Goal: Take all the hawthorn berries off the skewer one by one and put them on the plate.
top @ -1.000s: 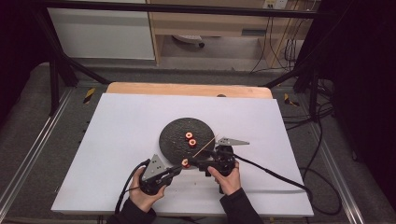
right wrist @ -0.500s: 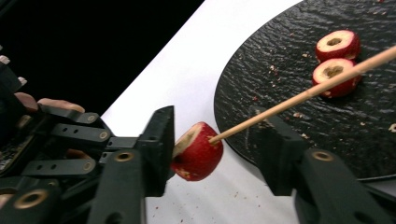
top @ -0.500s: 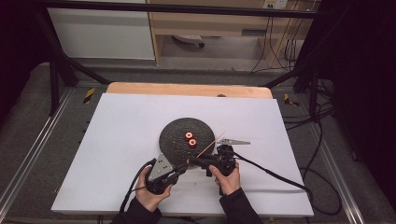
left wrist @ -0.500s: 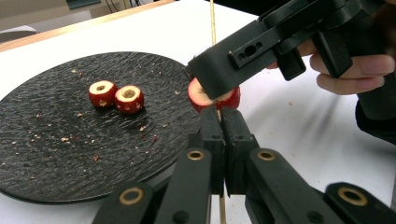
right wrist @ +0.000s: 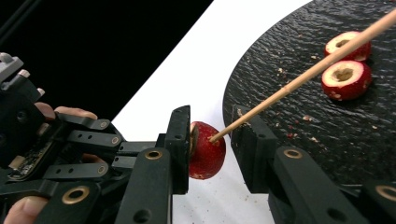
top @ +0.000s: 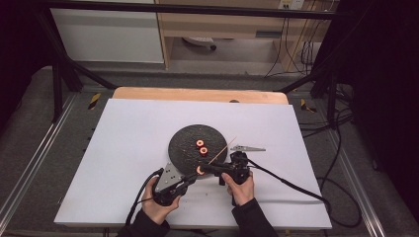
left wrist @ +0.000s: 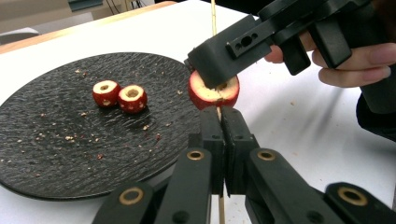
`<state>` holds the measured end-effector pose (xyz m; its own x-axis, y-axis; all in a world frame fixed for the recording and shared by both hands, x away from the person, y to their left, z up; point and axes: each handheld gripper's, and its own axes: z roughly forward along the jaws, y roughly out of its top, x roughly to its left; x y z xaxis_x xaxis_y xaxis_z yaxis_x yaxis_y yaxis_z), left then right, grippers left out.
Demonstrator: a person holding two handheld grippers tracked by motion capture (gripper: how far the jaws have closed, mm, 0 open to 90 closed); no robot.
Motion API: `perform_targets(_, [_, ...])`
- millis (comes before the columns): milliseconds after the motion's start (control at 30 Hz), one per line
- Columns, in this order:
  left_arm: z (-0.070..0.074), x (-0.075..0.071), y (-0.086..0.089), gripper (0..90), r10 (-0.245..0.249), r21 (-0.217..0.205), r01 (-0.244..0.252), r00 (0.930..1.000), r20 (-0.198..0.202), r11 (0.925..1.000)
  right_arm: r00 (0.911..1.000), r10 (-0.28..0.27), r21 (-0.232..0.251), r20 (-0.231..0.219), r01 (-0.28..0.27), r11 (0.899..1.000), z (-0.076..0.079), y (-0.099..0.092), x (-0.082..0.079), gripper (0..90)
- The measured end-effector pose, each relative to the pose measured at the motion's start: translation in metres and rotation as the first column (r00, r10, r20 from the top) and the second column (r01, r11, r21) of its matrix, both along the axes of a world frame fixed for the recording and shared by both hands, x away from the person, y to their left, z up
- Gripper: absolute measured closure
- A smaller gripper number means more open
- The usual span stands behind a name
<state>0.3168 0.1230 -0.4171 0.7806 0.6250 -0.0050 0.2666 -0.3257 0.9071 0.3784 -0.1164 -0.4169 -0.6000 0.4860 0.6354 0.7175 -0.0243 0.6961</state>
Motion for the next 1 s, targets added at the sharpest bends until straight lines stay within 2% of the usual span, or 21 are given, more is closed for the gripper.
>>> perform_targets(200, [0.002, -0.001, 0.003, 88.3, 0.004, -0.01, -0.003, 1.0, 0.008, 0.9999, 1.0, 0.003, 0.026, -0.005, -0.003, 1.0, 0.001, 0.0, 0.001, 69.4])
perform_targets(267, [0.002, -0.002, 0.003, 88.3, 0.008, -0.009, -0.007, 0.9998, 0.017, 0.9999, 0.9999, 0.005, 0.027, -0.014, -0.004, 1.0, 0.0, 0.001, 0.001, 64.3])
perform_targets(400, [0.003, -0.002, 0.003, 88.3, 0.012, -0.013, -0.012, 0.9996, 0.024, 0.9998, 0.9994, 0.016, 0.041, -0.029, -0.014, 0.999, -0.002, 0.002, 0.0, 63.8])
perform_targets(467, [0.002, -0.002, 0.003, 88.3, 0.011, -0.012, -0.011, 0.9996, 0.026, 0.9999, 0.9993, 0.02, 0.044, -0.032, -0.019, 0.999, -0.002, 0.002, 0.001, 67.2])
perform_targets(500, [0.002, -0.002, 0.003, 88.3, 0.009, -0.013, -0.009, 0.9996, 0.026, 0.9999, 0.9986, 0.032, 0.055, -0.042, -0.03, 0.998, -0.001, 0.002, 0.0, 71.7])
perform_targets(533, [0.002, -0.002, 0.003, 88.3, 0.009, -0.014, -0.009, 0.9996, 0.027, 0.9999, 0.9986, 0.032, 0.055, -0.042, -0.03, 0.998, -0.001, 0.002, 0.0, 71.7])
perform_targets(700, [0.003, -0.003, 0.004, 88.3, 0.008, -0.018, -0.007, 0.9995, 0.032, 0.9998, 0.9988, 0.033, 0.059, -0.036, -0.031, 0.998, 0.001, 0.001, 0.001, 73.1])
perform_targets(833, [0.004, -0.004, 0.006, 88.3, 0.011, -0.018, -0.011, 0.9994, 0.033, 0.9998, 0.9998, 0.012, 0.061, -0.014, -0.011, 0.998, 0.003, -0.001, 0.001, 73.2])
perform_targets(900, [0.004, -0.004, 0.009, 88.3, 0.012, -0.017, -0.012, 0.9993, 0.034, 0.9998, 0.9998, -0.017, 0.057, 0.004, 0.017, 0.998, 0.008, -0.004, 0.003, 73.2])
perform_targets(1000, [0.004, -0.006, 0.013, 88.3, 0.013, -0.023, -0.013, 0.9993, 0.035, 0.9996, 0.9995, -0.024, 0.057, 0.018, 0.023, 0.998, 0.011, -0.006, 0.005, 73.2])
